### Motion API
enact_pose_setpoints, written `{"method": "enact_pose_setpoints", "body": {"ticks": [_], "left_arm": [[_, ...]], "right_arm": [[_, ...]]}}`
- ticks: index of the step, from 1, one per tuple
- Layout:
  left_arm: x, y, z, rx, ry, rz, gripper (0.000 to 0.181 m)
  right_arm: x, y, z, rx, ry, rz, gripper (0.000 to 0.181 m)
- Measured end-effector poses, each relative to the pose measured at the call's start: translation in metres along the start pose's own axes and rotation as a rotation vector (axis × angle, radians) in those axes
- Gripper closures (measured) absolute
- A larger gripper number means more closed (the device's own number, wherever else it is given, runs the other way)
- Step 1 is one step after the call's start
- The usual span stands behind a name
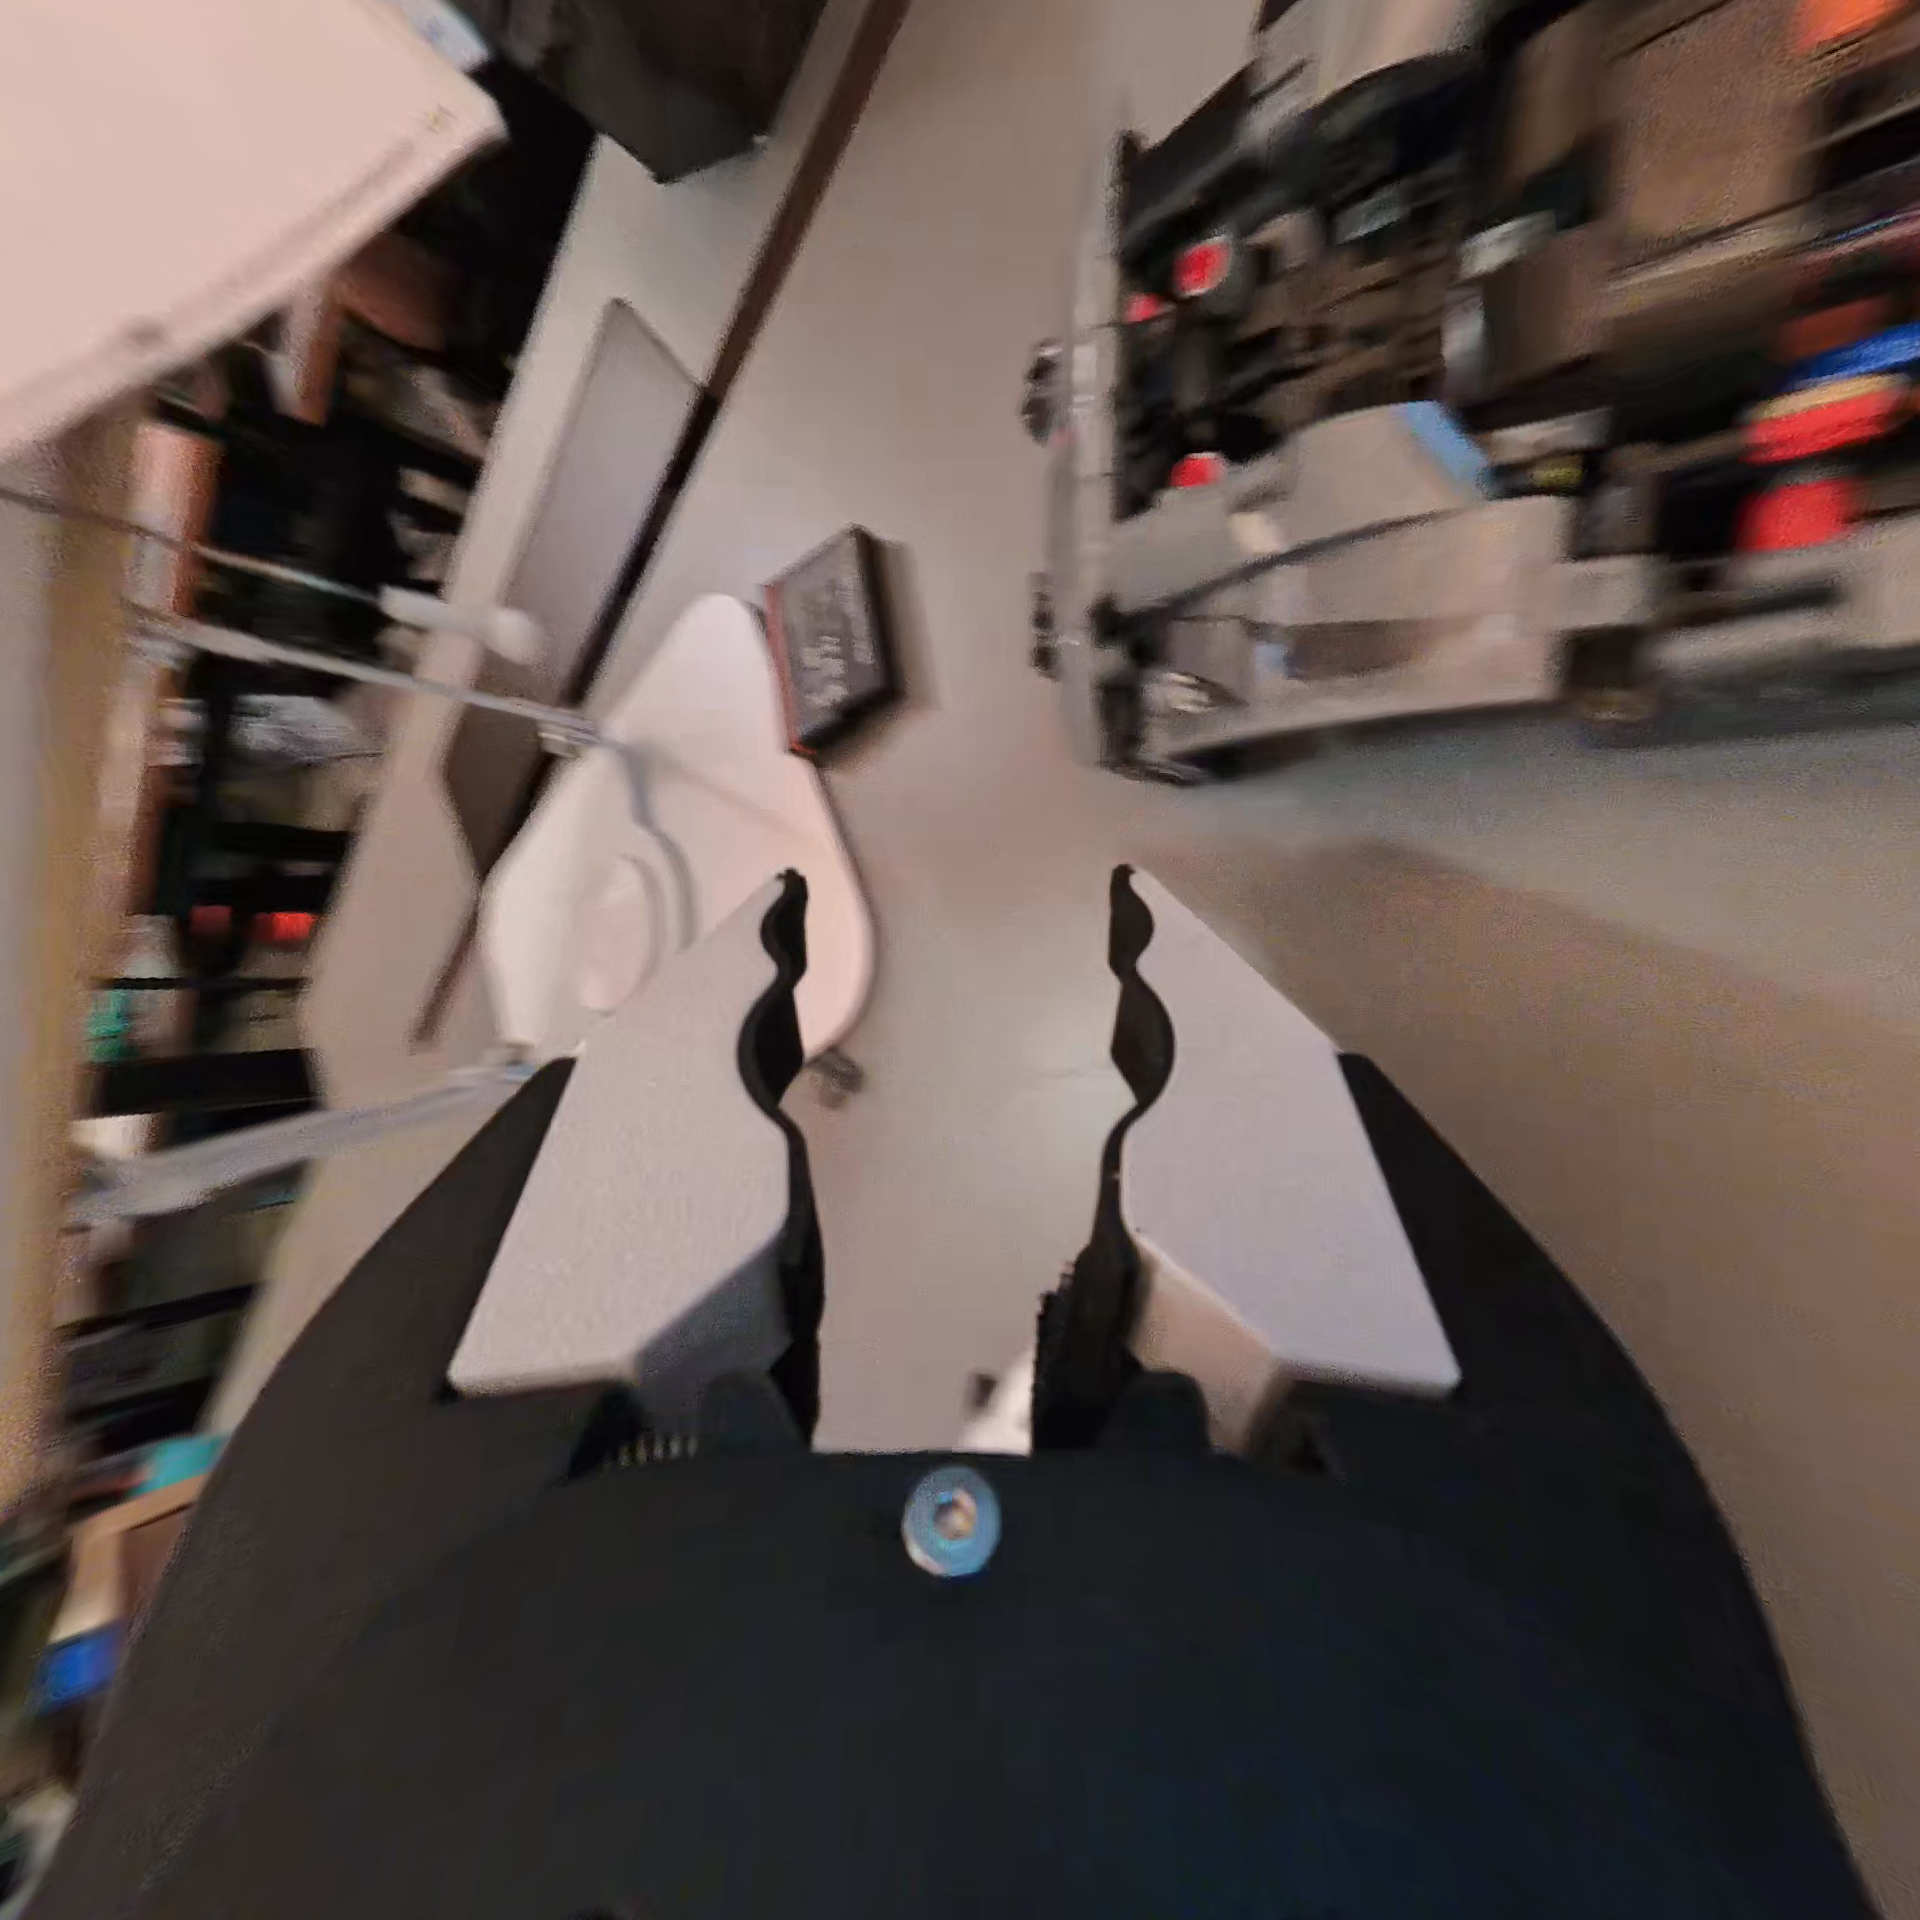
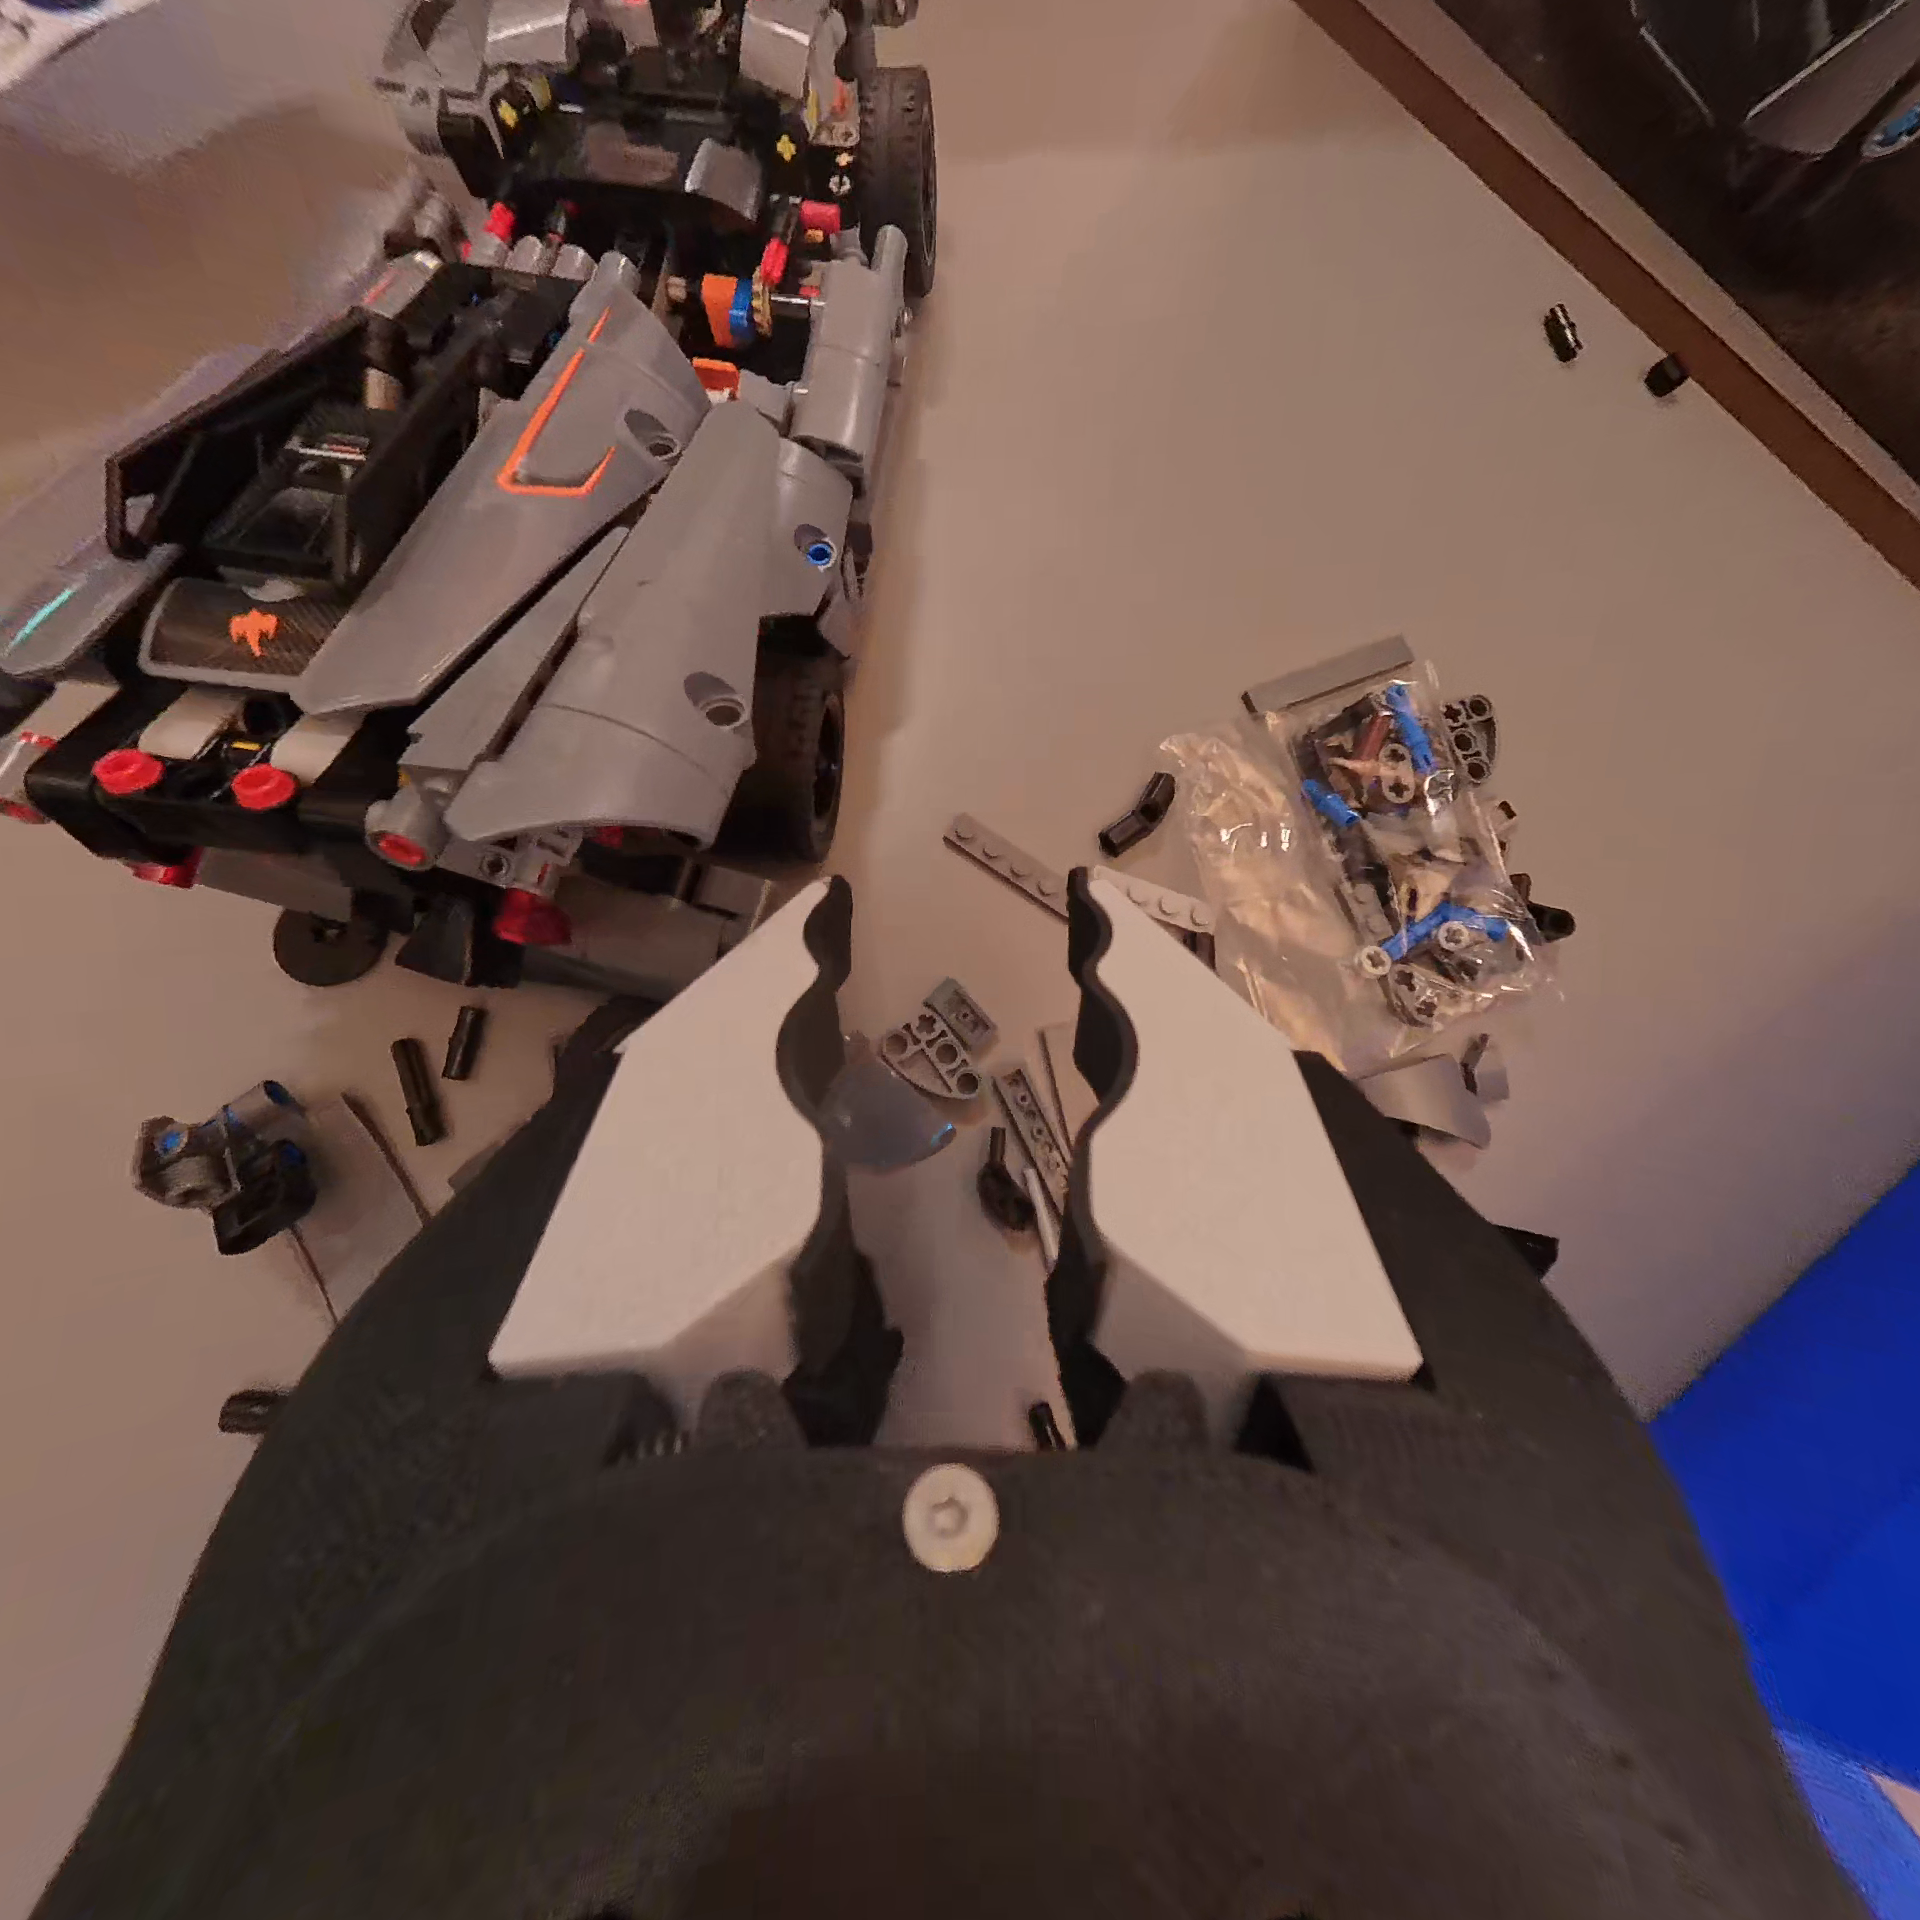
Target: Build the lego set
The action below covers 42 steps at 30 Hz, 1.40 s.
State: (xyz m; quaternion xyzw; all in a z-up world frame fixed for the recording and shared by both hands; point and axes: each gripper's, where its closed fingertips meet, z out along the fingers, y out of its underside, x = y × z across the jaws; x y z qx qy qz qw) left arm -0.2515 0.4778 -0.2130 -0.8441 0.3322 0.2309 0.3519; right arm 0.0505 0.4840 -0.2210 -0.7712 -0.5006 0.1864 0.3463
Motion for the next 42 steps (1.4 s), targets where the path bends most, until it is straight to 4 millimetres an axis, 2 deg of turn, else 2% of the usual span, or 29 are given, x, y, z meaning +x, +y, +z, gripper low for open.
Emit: {"method": "enact_pose_setpoints", "body": {"ticks": [5, 8, 13, 17, 22, 28, 31, 34, 38, 42], "left_arm": [[0.070, -0.014, -0.036, 0.138, 0.306, -0.243, 0.121], [0.084, -0.025, -0.044, 0.178, 0.376, -0.310, 0.120], [0.103, -0.034, -0.034, 0.164, 0.497, -0.388, 0.114], [0.108, -0.043, -0.031, 0.221, 0.588, -0.492, 0.116], [0.111, -0.046, -0.024, 0.250, 0.657, -0.532, 0.115], [0.107, -0.053, -0.021, 0.290, 0.751, -0.584, 0.114], [0.107, -0.056, -0.018, 0.306, 0.802, -0.603, 0.112], [0.099, -0.060, -0.014, 0.344, 0.780, -0.563, 0.108], [0.094, -0.060, -0.014, 0.352, 0.820, -0.537, 0.103], [0.083, -0.057, -0.019, 0.394, 0.886, -0.645, 0.105]], "right_arm": [[0.002, -0.009, 0.004, 0.054, -0.004, 0.002, 0.143], [0.012, -0.011, 0.015, 0.033, 0.005, 0.025, 0.145], [0.022, -0.028, 0.033, 0.002, -0.057, 0.069, 0.148], [0.026, -0.054, 0.048, 0.014, -0.145, 0.124, 0.150], [0.018, -0.064, 0.076, -0.049, -0.270, 0.123, 0.140], [0.007, -0.101, 0.090, 0.051, -0.531, 0.318, 0.135], [0.002, -0.109, 0.102, 0.040, -0.584, 0.334, 0.137], [0.004, -0.114, 0.116, 0.016, -0.580, 0.331, 0.137], [0.001, -0.123, 0.126, 0.009, -0.616, 0.351, 0.139], [-0.002, -0.123, 0.131, -0.003, -0.639, 0.355, 0.136]]}}
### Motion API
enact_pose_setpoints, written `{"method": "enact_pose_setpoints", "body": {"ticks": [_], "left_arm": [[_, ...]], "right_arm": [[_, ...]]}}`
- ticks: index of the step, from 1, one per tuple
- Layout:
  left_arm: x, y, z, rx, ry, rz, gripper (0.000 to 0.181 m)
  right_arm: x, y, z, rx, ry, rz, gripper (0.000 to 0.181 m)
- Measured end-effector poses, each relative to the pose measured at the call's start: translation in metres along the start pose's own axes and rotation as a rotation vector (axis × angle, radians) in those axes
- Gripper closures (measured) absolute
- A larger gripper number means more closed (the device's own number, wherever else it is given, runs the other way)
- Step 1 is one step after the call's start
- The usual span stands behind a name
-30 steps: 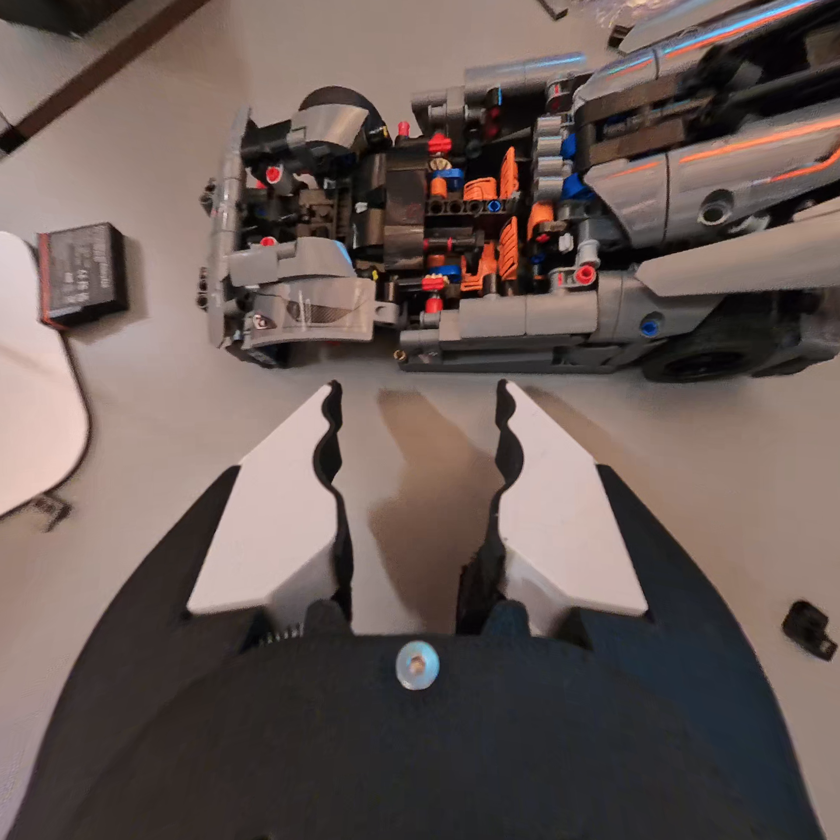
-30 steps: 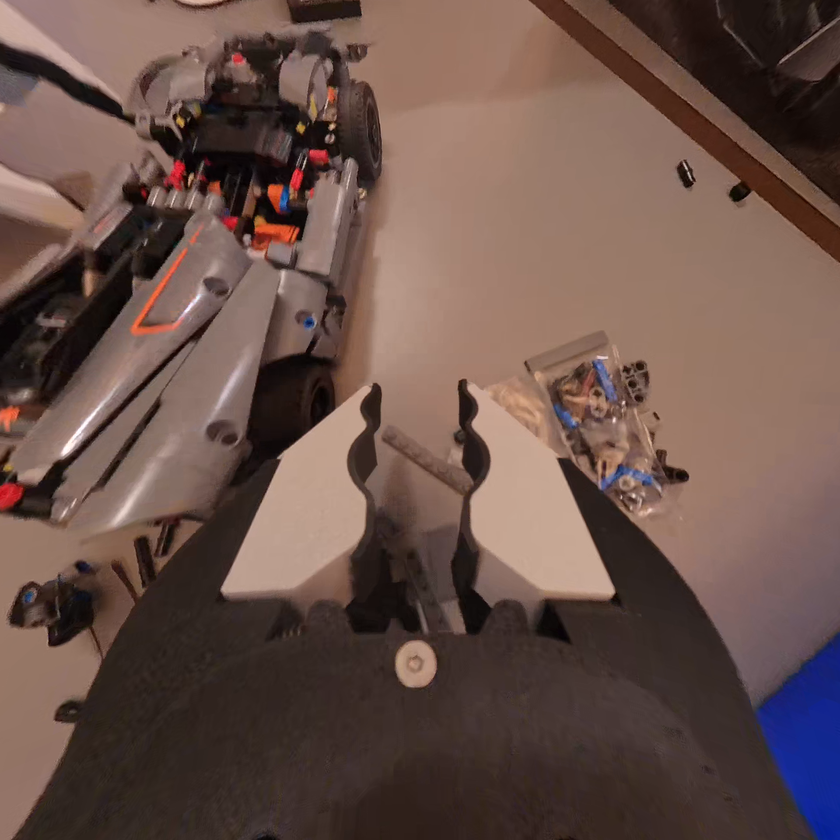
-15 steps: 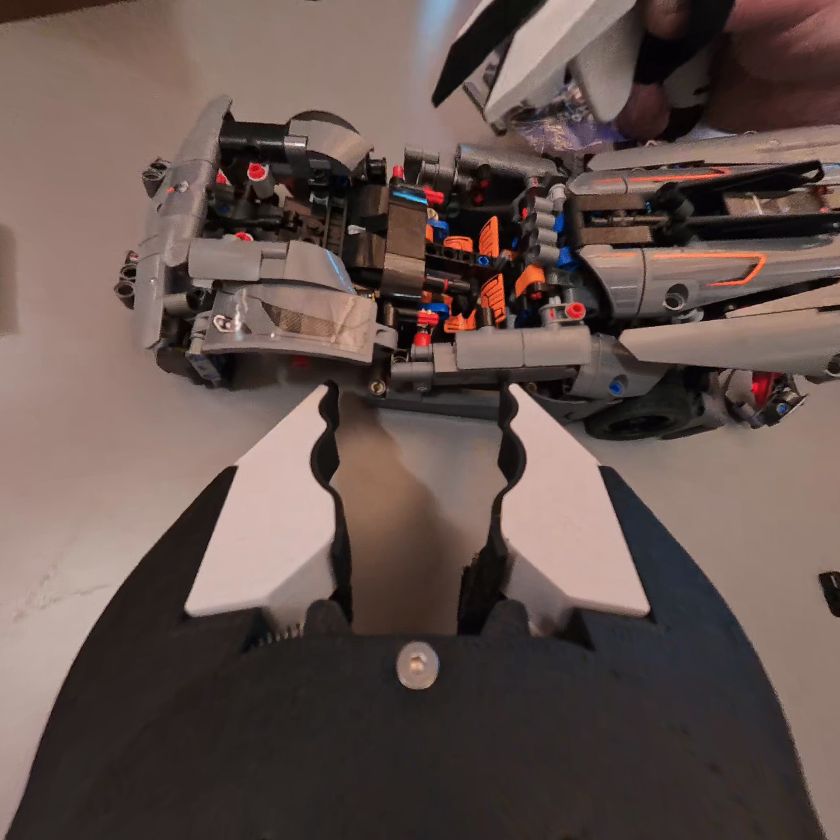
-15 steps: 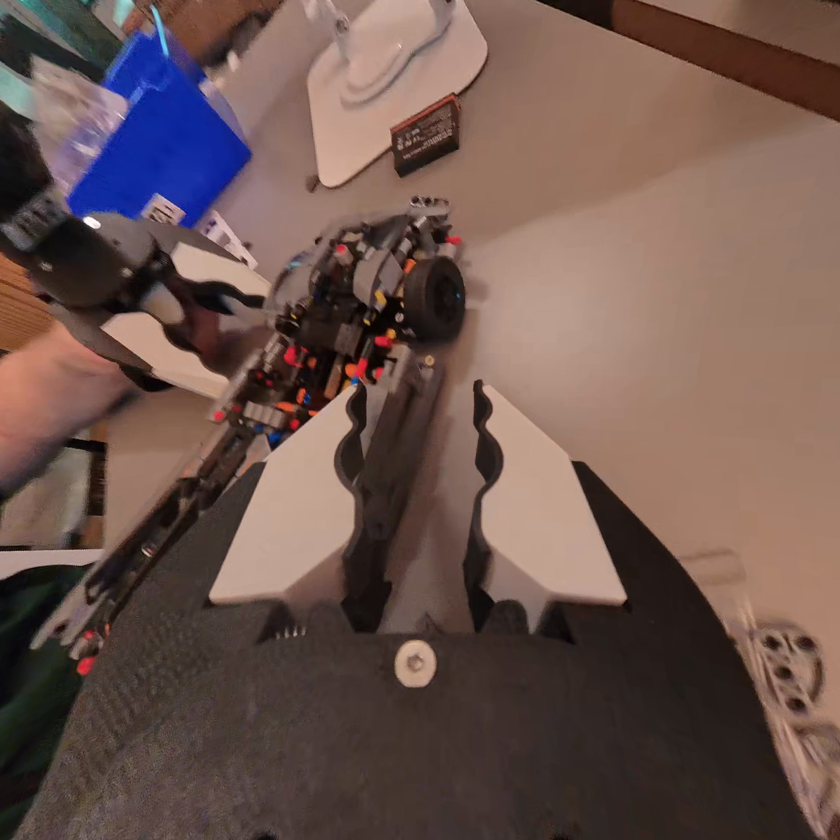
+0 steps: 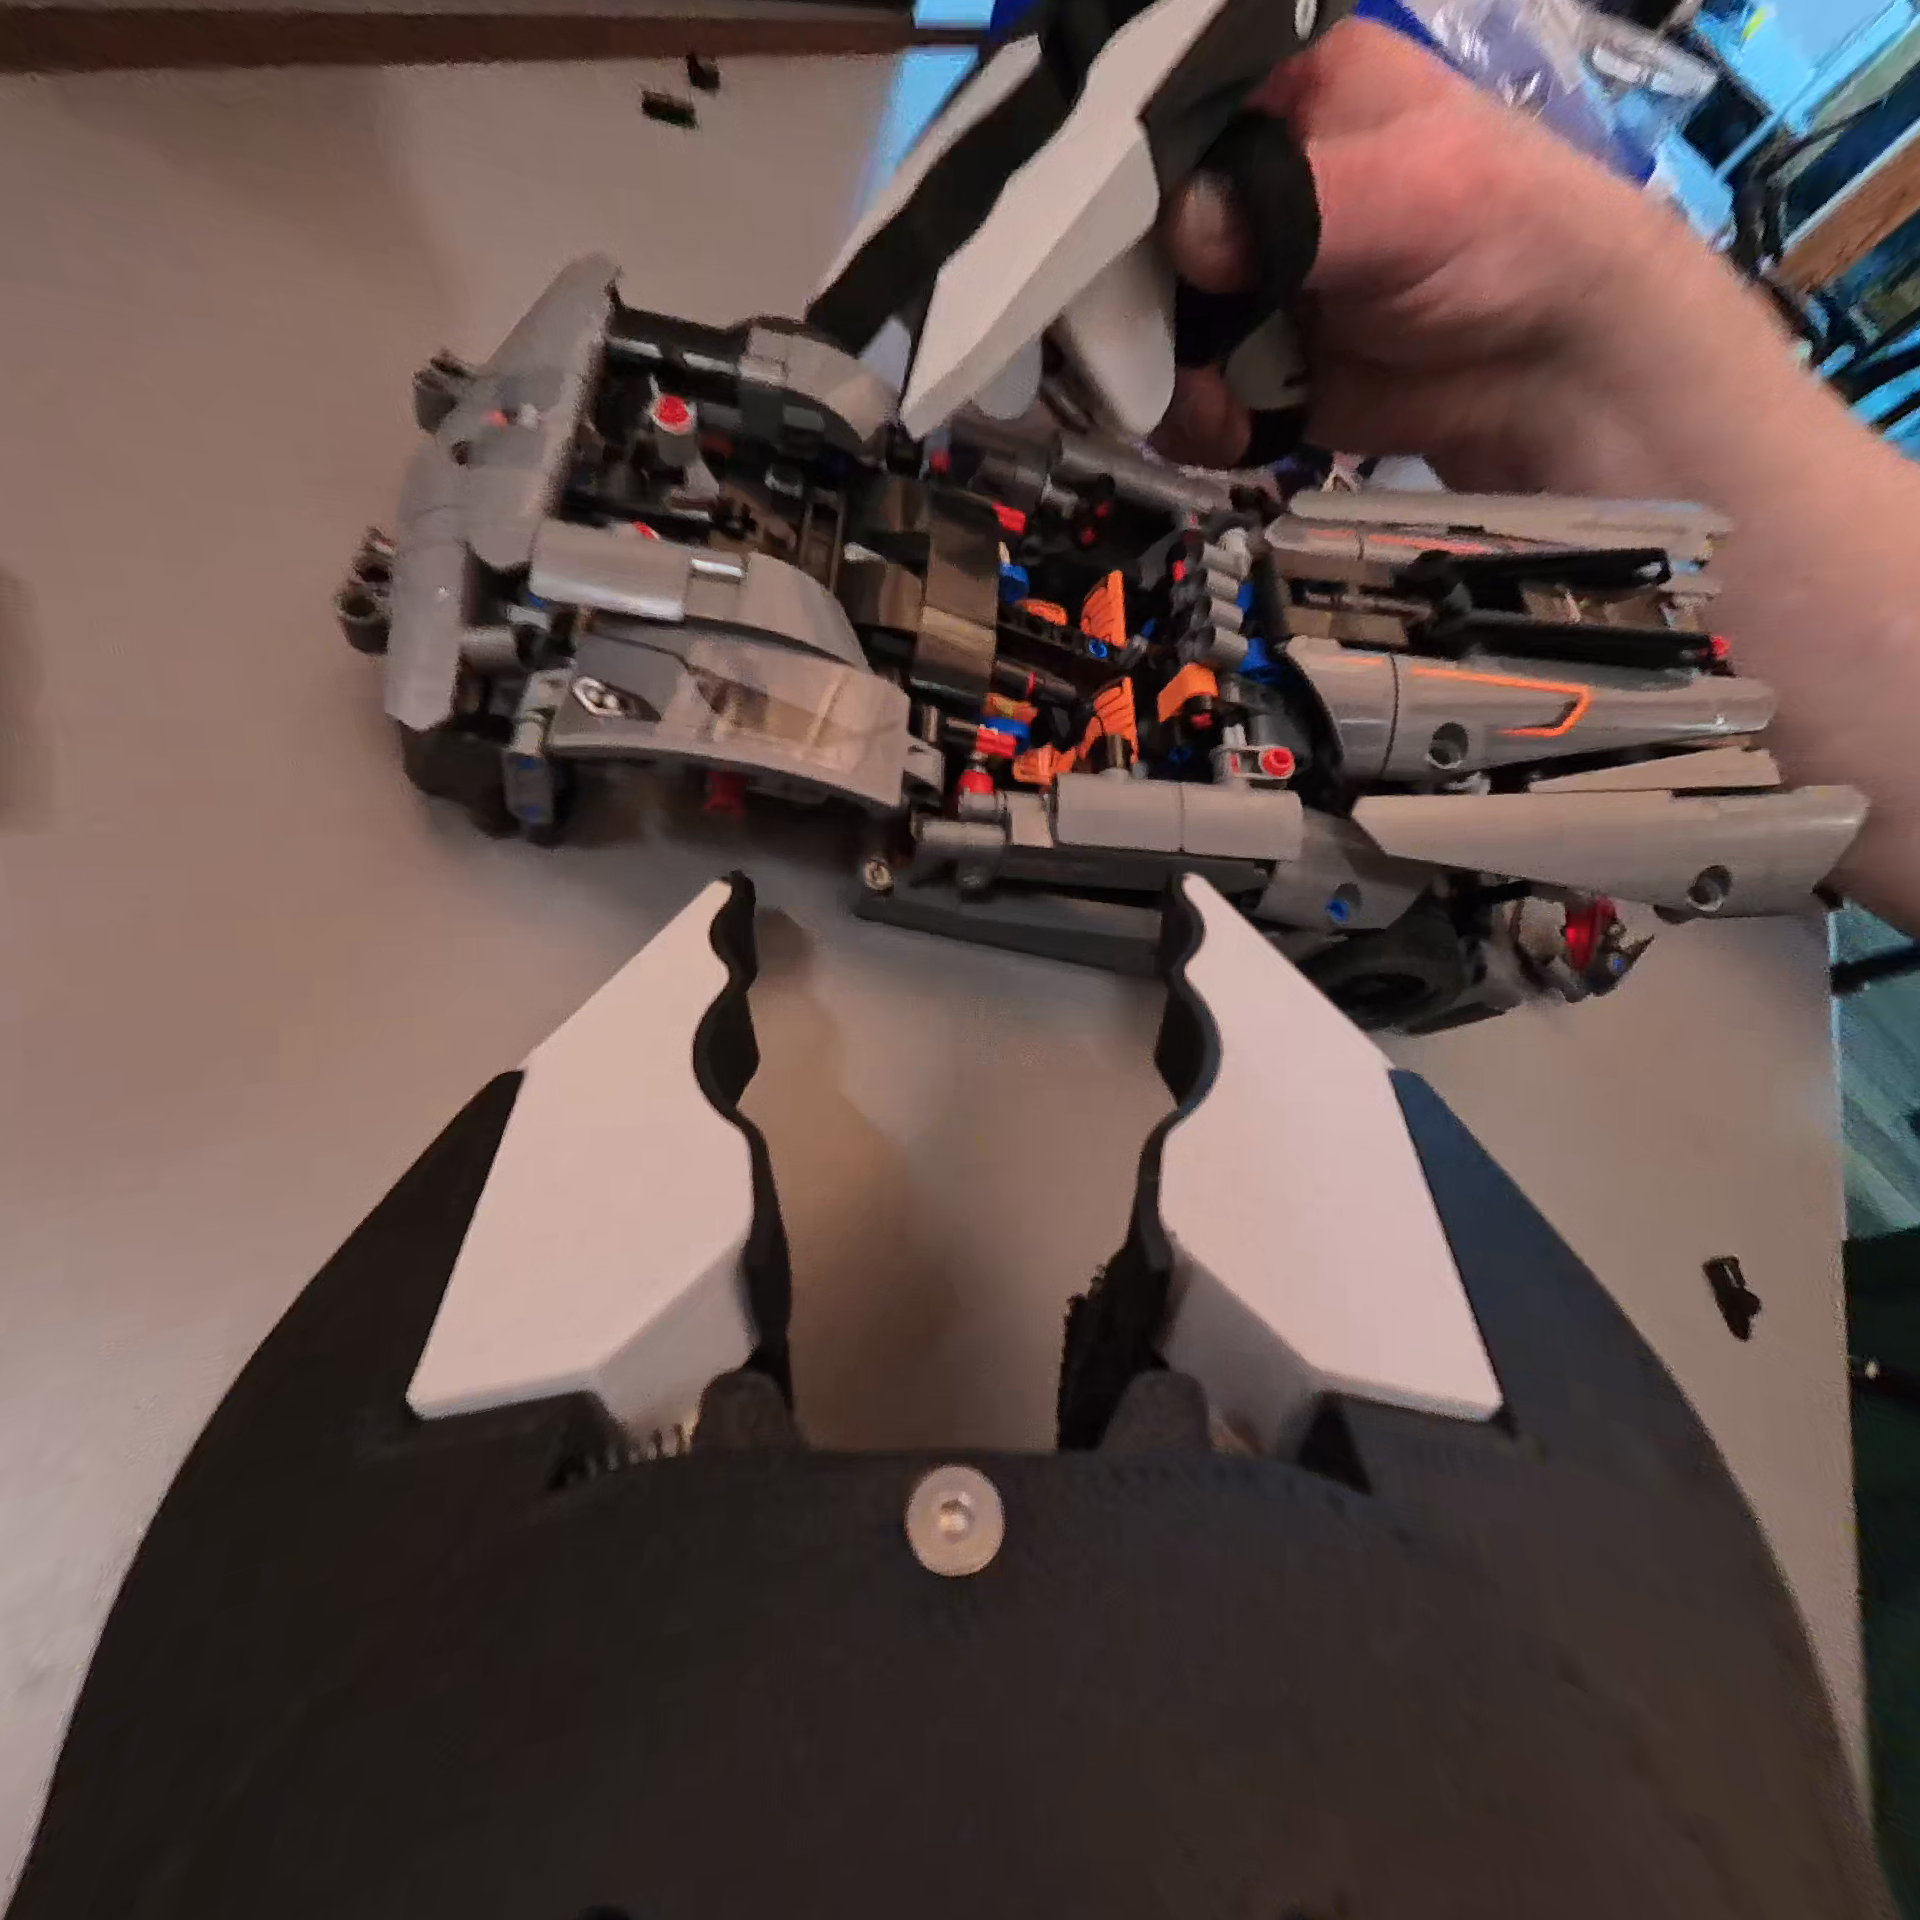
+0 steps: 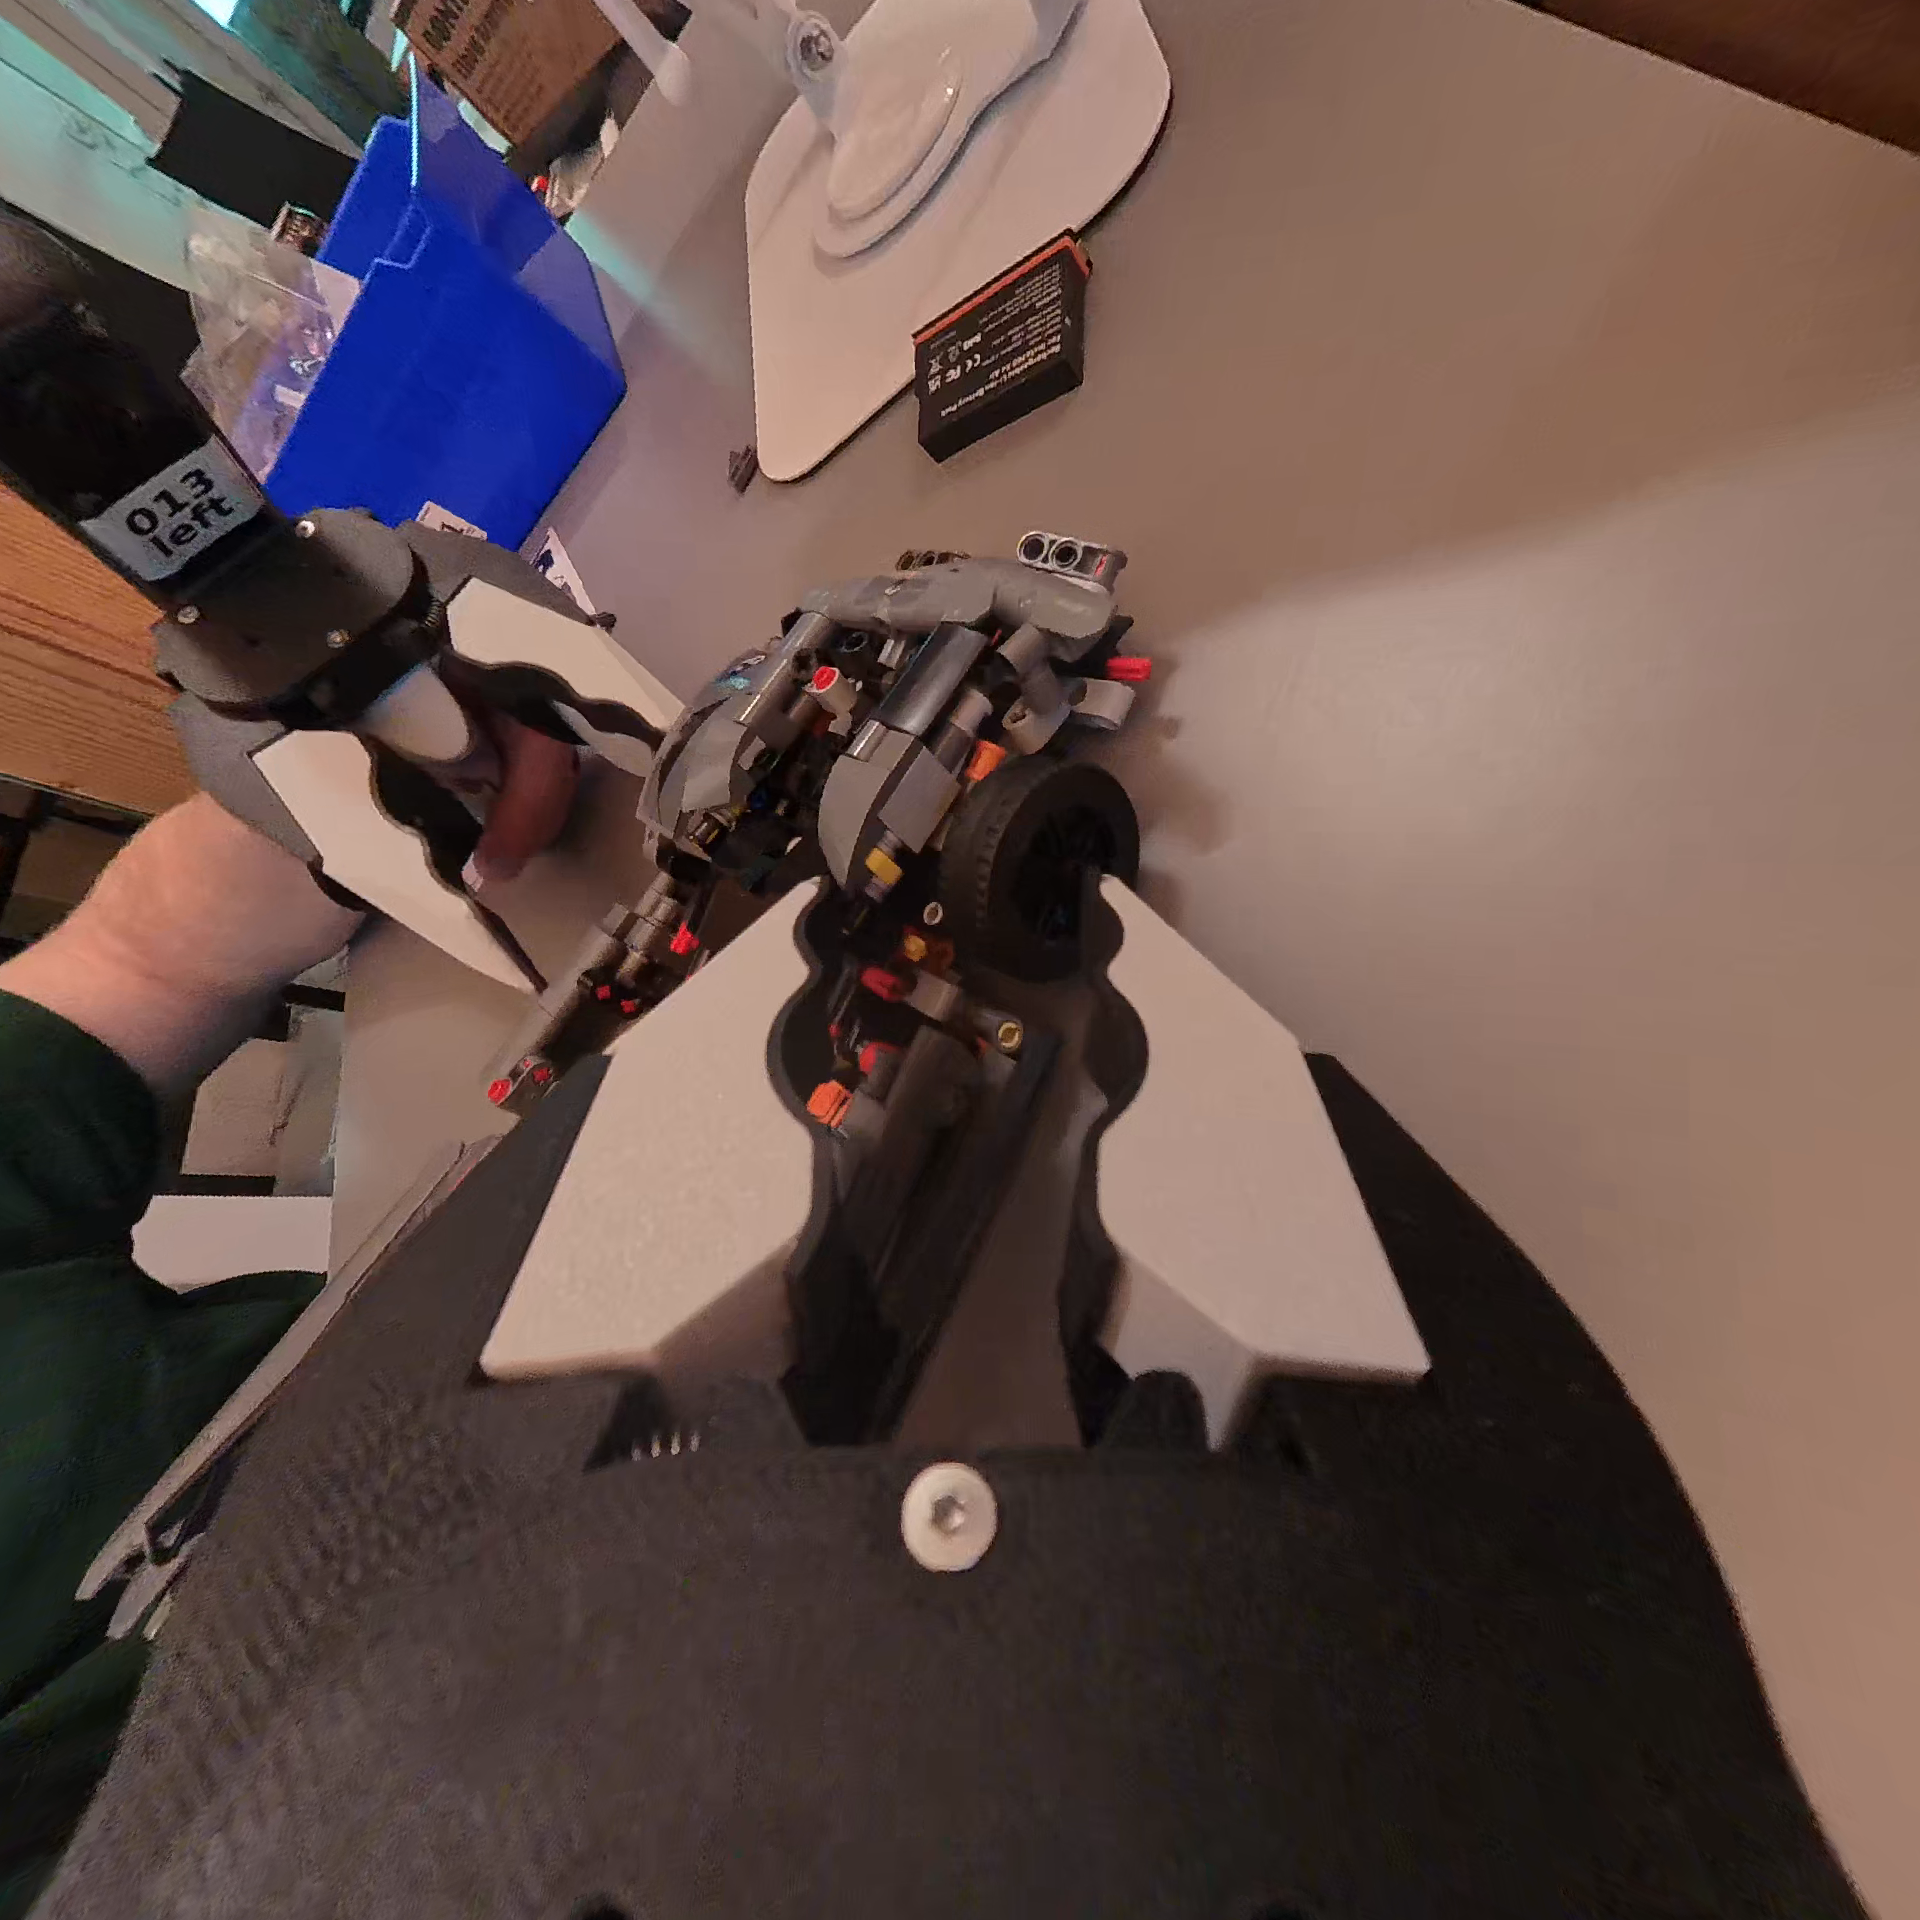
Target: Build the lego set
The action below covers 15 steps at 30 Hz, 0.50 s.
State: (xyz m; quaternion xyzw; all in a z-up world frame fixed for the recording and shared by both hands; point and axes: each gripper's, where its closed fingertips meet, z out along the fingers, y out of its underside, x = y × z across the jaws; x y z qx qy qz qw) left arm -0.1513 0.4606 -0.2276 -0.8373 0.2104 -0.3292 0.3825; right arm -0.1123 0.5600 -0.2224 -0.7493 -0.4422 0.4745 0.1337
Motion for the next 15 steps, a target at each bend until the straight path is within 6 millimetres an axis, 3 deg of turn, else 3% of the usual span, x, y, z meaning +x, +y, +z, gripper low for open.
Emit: {"method": "enact_pose_setpoints", "body": {"ticks": [4, 15], "left_arm": [[-0.002, -0.014, 0.003, 0.052, -0.003, 0.000, 0.100], [-0.024, -0.041, 0.019, 0.092, -0.065, -0.030, 0.108]], "right_arm": [[0.000, 0.001, 0.002, -0.008, -0.022, 0.005, 0.135], [0.014, -0.006, -0.006, 0.019, 0.016, 0.009, 0.134]]}}
